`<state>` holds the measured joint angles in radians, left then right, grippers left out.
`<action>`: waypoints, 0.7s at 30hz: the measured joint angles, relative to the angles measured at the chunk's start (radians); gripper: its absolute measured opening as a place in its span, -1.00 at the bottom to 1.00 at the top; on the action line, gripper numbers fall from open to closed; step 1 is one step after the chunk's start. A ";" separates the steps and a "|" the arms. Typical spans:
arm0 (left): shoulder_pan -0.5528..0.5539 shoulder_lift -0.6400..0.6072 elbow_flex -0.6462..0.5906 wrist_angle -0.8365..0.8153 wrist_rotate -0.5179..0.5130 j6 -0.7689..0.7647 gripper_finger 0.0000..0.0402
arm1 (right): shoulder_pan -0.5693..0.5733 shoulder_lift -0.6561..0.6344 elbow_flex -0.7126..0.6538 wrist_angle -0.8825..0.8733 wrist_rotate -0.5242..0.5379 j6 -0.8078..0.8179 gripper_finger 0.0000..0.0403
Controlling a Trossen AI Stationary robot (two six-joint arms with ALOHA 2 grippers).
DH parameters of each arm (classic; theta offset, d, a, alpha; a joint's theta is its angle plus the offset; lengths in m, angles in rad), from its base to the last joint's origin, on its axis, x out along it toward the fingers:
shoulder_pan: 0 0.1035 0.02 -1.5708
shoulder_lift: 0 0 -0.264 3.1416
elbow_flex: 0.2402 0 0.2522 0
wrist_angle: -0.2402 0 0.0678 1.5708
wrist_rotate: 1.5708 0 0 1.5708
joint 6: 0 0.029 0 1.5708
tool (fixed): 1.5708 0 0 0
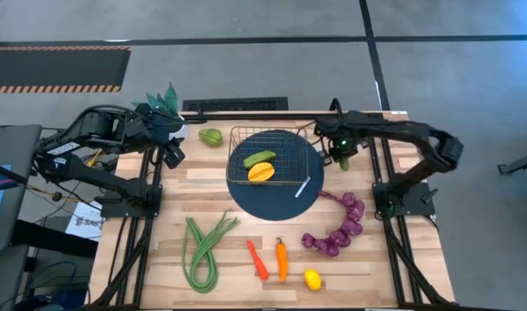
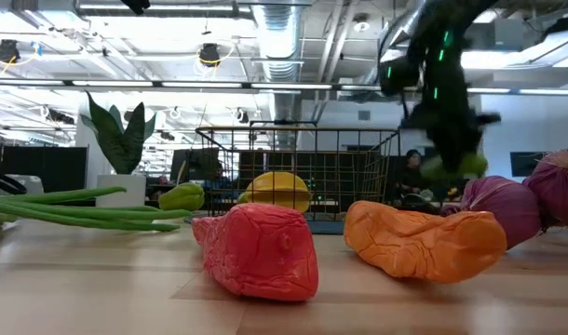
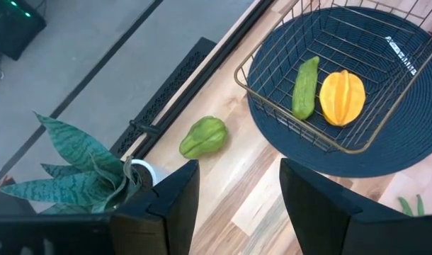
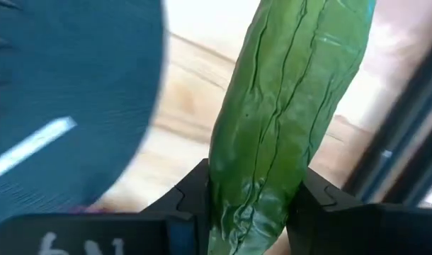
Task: Build produce basket
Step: Put the green cucumber into the wire basket
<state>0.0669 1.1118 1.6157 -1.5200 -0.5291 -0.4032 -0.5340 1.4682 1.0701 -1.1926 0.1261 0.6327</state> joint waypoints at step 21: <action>0.000 0.000 0.000 0.000 0.047 0.003 -0.09 | 0.204 -0.030 0.482 0.336 -0.192 -0.308 -0.36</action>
<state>0.0669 1.1118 1.6157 -1.5200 -0.4821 -0.4004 -0.3299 1.4380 1.5520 -0.8571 -0.0663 0.3243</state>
